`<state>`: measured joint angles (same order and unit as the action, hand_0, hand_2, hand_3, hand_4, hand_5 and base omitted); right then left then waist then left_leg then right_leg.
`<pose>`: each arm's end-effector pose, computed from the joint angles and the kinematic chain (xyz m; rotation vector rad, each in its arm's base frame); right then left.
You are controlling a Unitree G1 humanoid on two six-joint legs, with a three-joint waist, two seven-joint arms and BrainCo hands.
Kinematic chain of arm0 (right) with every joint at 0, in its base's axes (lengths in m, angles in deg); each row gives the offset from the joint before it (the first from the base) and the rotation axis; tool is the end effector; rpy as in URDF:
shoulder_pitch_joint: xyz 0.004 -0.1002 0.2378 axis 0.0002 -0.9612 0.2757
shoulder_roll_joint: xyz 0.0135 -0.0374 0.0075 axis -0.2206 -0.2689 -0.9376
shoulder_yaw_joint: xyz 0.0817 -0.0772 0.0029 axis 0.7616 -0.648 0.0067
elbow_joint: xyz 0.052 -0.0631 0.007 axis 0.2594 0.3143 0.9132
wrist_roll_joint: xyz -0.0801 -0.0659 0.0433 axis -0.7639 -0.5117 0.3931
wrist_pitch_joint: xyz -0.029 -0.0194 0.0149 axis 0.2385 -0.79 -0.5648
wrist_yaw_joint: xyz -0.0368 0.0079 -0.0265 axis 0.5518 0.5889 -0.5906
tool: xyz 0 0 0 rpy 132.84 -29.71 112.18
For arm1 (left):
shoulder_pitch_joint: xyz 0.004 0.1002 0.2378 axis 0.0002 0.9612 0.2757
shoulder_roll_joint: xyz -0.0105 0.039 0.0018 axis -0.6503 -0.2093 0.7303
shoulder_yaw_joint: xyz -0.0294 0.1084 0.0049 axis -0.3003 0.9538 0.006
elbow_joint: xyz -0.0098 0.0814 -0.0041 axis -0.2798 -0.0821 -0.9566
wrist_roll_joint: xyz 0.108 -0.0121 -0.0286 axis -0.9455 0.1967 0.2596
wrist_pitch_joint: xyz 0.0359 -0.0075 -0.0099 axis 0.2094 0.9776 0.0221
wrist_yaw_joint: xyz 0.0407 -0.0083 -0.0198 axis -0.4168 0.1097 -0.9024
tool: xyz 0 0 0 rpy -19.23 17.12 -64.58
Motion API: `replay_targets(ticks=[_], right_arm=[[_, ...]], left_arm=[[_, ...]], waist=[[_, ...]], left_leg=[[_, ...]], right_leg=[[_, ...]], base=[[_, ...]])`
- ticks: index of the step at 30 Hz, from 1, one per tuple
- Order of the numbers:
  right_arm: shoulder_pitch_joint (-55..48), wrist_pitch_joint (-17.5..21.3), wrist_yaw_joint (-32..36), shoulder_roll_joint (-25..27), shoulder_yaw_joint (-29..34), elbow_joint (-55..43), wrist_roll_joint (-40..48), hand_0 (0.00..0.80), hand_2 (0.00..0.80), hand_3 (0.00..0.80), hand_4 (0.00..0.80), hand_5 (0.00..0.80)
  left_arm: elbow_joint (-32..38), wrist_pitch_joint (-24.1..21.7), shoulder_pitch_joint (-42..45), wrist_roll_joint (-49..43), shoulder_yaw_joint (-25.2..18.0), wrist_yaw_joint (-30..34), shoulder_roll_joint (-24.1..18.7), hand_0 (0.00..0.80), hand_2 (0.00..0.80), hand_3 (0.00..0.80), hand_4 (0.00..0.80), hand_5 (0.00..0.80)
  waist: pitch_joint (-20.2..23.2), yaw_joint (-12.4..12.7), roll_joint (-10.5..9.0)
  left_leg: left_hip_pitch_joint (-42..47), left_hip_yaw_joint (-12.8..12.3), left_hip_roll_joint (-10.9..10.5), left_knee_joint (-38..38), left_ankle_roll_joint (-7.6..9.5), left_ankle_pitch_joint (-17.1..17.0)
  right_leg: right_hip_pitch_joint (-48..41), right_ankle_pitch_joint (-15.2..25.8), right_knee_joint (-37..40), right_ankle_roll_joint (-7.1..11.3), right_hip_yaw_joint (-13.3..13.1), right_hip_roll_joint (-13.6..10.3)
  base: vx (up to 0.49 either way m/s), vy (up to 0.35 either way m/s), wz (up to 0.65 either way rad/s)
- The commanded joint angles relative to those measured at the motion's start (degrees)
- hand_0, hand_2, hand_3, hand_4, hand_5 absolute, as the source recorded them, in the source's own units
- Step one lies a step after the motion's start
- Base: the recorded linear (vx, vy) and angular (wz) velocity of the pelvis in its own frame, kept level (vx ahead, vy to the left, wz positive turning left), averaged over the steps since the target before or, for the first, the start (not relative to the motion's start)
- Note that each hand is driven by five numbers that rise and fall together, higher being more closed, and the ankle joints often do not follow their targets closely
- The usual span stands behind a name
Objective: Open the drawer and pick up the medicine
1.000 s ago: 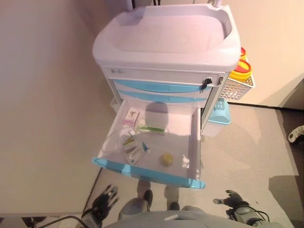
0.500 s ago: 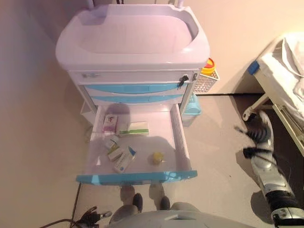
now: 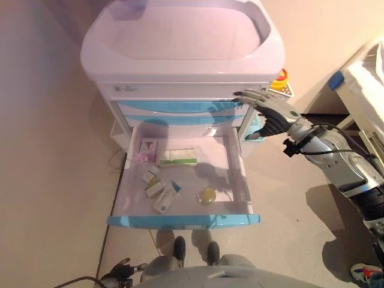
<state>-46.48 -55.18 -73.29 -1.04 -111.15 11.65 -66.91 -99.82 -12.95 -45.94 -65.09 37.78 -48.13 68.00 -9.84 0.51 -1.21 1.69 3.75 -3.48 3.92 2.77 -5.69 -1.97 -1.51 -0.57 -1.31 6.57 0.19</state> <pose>0.2726 -0.2013 0.1805 -1.4101 -0.5869 0.6000 0.0495 0.2373 -0.1374 0.0523 1.2508 0.1982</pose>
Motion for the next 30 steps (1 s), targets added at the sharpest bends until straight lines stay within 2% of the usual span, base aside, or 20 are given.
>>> replay_targets(ticks=[1, 5, 11, 18, 30], right_arm=[[3.6, 3.9, 6.1, 1.4, -5.1, -4.2, 1.4, 0.000, 0.000, 0.000, 0.000, 0.000], [5.1, 3.7, 10.5, 0.4, -9.9, -2.4, 3.7, 0.000, 0.000, 0.000, 0.000, 0.000], [3.0, 4.0, 12.0, -3.4, -14.8, 3.4, -1.4, 0.000, 0.000, 0.000, 0.000, 0.000], [1.2, 4.6, 10.1, -6.0, -18.2, 11.7, -8.5, 0.000, 0.000, 0.000, 0.000, 0.000], [-0.7, 7.4, 7.2, -6.2, -20.8, 16.9, -14.7, 0.000, 0.000, 0.000, 0.000, 0.000]], left_arm=[[-2.0, 0.7, 0.4, -1.8, 1.9, 0.5, -3.1, 0.000, 0.000, 0.000, 0.000, 0.000], [-2.3, 0.3, 0.3, -1.5, 1.9, 0.9, -3.6, 0.000, 0.000, 0.000, 0.000, 0.000], [-0.9, -0.6, -0.9, -0.7, 2.4, 1.1, -4.3, 0.000, 0.000, 0.000, 0.000, 0.000], [0.4, 0.0, -2.6, -0.9, 3.3, 0.7, -4.7, 0.000, 0.000, 0.000, 0.000, 0.000], [1.0, 0.4, -4.4, -1.8, 3.4, 0.7, -5.0, 0.000, 0.000, 0.000, 0.000, 0.000]], waist=[[0.7, 2.7, -3.14], [0.7, 3.9, -3.40], [0.1, 5.2, -3.25], [-0.9, 6.2, -3.11], [-1.3, 6.0, -3.04]], left_leg=[[-0.4, -1.0, -2.7, -3.0, 0.07, 7.3], [-0.6, 0.2, -2.7, -2.3, -0.21, 6.8], [-1.5, 1.7, -2.5, -1.7, -0.61, 6.0], [-2.1, 3.1, -2.3, -0.3, -1.36, 4.7], [-2.9, 3.3, -2.3, 0.1, -1.79, 4.3]], right_leg=[[1.6, 3.3, 0.1, 4.43, -2.3, -2.2], [1.5, 3.3, 0.7, 4.34, -1.6, -2.1], [1.6, 3.0, 1.0, 4.10, 0.0, -2.1], [1.6, 3.0, 1.8, 3.91, 2.1, -1.9], [2.1, 3.0, 2.2, 3.80, 2.6, -1.7]], base=[[-0.026, -0.042, 0.22], [-0.028, -0.047, 0.18], [-0.053, -0.048, 0.18], [-0.049, -0.041, 0.21], [-0.019, -0.011, 0.02]])
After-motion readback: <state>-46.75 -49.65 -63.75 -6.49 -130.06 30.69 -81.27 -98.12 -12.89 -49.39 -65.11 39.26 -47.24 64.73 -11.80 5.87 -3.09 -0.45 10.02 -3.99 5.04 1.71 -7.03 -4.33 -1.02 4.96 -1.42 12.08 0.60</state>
